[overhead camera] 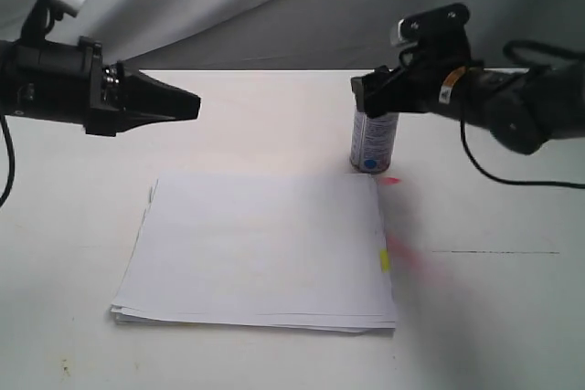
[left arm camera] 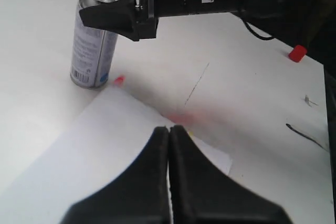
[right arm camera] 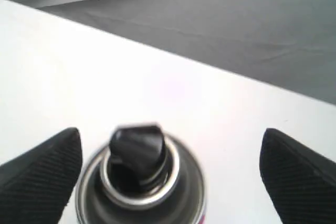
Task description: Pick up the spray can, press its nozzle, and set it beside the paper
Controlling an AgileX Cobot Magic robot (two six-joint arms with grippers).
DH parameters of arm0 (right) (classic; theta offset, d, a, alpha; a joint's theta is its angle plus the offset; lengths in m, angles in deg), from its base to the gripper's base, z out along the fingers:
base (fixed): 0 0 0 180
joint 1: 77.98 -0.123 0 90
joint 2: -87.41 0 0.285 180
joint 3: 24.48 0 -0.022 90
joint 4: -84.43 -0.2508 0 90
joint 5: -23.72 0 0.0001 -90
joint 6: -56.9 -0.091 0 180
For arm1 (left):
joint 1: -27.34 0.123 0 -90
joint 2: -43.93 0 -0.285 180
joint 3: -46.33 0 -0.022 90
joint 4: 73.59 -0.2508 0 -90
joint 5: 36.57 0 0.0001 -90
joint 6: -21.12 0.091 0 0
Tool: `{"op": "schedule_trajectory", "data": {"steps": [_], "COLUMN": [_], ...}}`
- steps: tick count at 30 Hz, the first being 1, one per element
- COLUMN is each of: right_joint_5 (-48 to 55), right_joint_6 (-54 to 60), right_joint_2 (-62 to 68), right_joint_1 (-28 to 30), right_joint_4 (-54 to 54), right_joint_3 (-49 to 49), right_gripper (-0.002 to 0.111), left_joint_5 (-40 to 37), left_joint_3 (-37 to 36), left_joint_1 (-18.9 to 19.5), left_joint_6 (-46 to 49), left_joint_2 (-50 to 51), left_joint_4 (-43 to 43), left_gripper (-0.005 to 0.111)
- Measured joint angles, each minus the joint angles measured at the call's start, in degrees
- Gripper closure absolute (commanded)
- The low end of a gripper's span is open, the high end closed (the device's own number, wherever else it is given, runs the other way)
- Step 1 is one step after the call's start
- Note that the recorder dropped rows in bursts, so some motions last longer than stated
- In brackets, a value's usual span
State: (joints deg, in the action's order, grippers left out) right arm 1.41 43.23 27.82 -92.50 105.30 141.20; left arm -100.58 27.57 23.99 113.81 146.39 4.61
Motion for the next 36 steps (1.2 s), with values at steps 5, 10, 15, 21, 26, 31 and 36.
{"op": "schedule_trajectory", "data": {"steps": [5, 10, 15, 21, 26, 31, 36], "right_joint_5": [11.4, 22.3, 37.5, 59.1, 72.9, 76.2, 76.7], "right_joint_6": [0.1, 0.1, 0.1, 0.2, 4.4, 8.3, 15.9], "right_joint_2": [-12.5, -26.3, -40.2, -55.5, -67.8, -80.0, -91.0], "right_joint_1": [0.0, 0.0, 0.0, 0.0, 0.0, 0.0, 0.0], "right_joint_4": [0.0, 0.0, 0.0, -0.5, -4.7, -14.6, -27.4], "right_joint_3": [0.0, 0.0, 0.0, 0.0, 0.0, -0.7, -7.3], "right_gripper": [0.026, 0.028, 0.046, 0.08, 0.099, 0.108, 0.108], "left_joint_5": [0.1, -3.2, -4.8, -5.1, -5.4, -1.3, 2.8], "left_joint_3": [0.0, 0.0, -0.4, -8.2, -19.5, -29.4, -34.7], "left_joint_1": [0.0, 2.2, 9.6, 16.6, 16.8, 16.8, 16.8], "left_joint_6": [-0.7, -6.5, -11.1, -14.4, -14.5, -14.5, -12.3], "left_joint_2": [-7.3, -17.1, -29.3, -43.5, -52.7, -59.6, -63.9], "left_joint_4": [1.1, 3.5, 2.8, 1.5, 2.3, 7.9, 13.4], "left_gripper": [0.107, 0.107, 0.107, 0.107, 0.107, 0.107, 0.107]}}
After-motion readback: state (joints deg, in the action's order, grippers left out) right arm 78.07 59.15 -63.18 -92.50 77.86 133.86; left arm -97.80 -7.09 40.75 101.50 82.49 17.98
